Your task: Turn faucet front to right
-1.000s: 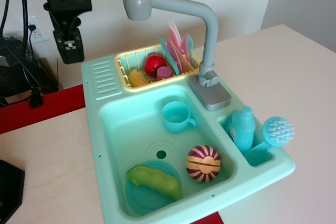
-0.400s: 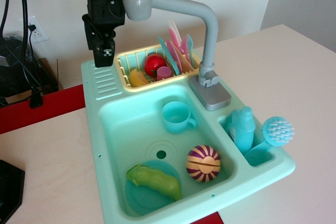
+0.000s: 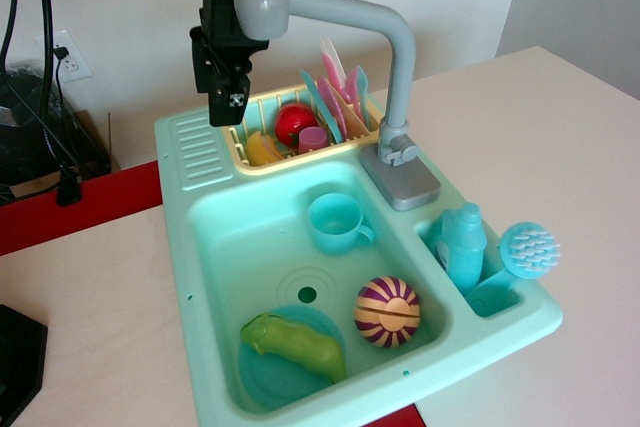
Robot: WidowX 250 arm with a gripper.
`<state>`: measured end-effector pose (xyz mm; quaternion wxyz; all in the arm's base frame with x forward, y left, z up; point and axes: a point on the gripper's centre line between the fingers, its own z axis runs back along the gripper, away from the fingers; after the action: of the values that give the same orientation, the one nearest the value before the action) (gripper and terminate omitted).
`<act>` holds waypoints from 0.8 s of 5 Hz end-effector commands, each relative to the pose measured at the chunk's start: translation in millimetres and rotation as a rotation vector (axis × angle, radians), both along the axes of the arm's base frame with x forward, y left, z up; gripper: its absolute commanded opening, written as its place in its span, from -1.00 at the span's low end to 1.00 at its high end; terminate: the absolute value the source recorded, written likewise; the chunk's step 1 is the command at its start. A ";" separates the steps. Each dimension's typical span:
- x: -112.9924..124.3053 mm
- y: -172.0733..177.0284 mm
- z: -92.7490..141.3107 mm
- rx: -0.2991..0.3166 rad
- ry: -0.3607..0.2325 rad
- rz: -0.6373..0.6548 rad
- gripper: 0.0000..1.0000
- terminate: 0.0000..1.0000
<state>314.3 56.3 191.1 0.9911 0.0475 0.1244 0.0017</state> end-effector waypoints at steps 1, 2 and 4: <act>2.2 -56.7 18.4 -0.009 -0.054 -0.144 1.00 -1.00; 0.1 -89.5 19.0 -0.016 -0.049 -0.242 1.00 -1.00; -2.6 -154.7 9.7 -0.057 -0.031 -0.393 1.00 -1.00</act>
<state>317.1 -49.4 190.0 0.9867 0.0553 0.1140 -0.1014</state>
